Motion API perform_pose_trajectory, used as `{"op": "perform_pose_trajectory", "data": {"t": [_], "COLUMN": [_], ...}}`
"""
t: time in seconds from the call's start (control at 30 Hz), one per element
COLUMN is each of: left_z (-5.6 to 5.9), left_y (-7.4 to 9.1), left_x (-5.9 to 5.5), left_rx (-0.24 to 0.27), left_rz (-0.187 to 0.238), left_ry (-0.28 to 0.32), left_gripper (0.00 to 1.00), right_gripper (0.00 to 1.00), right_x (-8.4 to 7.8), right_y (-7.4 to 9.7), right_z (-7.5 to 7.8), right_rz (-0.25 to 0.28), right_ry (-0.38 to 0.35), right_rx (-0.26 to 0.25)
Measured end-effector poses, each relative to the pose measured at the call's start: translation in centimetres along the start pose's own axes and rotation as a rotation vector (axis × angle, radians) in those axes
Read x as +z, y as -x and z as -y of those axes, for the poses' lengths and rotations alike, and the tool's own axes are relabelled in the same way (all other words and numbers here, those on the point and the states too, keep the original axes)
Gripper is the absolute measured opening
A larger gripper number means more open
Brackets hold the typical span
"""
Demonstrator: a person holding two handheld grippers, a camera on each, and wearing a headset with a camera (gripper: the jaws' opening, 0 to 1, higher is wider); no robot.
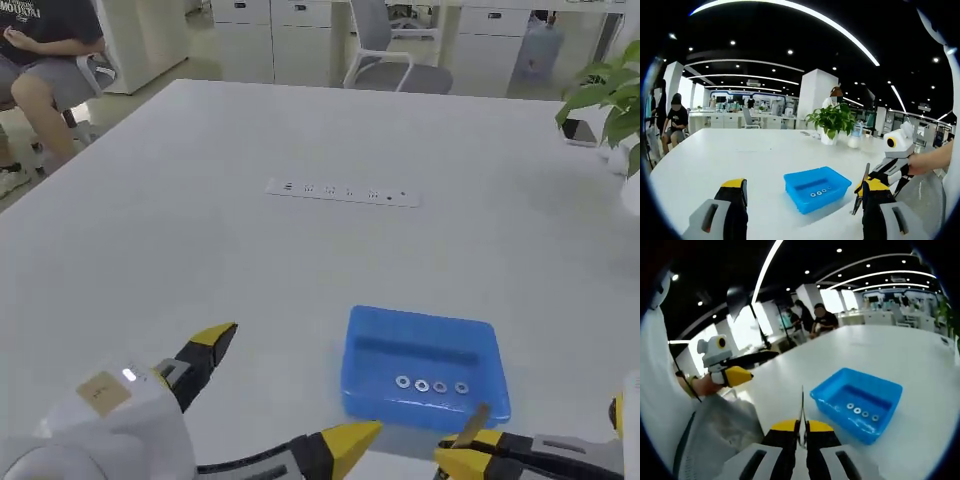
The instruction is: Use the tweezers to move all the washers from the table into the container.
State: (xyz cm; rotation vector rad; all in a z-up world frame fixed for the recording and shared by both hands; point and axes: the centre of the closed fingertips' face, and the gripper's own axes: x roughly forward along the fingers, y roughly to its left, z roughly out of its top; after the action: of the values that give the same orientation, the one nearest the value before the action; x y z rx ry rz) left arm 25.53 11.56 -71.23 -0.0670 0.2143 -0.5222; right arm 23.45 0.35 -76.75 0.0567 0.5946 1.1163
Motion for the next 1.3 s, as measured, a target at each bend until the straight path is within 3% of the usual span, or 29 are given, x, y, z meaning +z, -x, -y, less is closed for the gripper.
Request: {"op": "perform_pose_trajectory", "data": {"t": [0.3, 0.6, 0.8, 1.03, 1.3], "left_z": [0.0, 0.1, 0.0, -0.5, -0.2], "left_y": [0.1, 0.1, 0.1, 0.4, 0.3], "left_x": [0.0, -0.3, -0.3, 0.2, 0.2], "left_rx": [-0.001, -0.013, -0.010, 0.002, 0.001], "left_rz": [0.004, -0.010, -0.009, 0.026, 0.015], "left_ry": [-0.004, 0.000, 0.001, 0.031, 0.004], "left_gripper": [0.97, 0.96, 0.95, 0.94, 0.93], "right_gripper": [0.03, 0.03, 0.03, 0.03, 0.03], "right_x": [2.2, 4.3, 5.6, 6.5, 6.7], "right_y": [0.2, -0.9, -1.8, -3.3, -4.7], "right_z": [1.2, 1.5, 3.1, 4.9, 7.2], "right_rz": [0.028, 0.029, 0.037, 0.077, 0.084], "right_ry": [-0.045, -0.022, -0.024, -0.111, -0.190], "right_rx": [-0.023, -0.021, -0.040, -0.040, -0.062]}}
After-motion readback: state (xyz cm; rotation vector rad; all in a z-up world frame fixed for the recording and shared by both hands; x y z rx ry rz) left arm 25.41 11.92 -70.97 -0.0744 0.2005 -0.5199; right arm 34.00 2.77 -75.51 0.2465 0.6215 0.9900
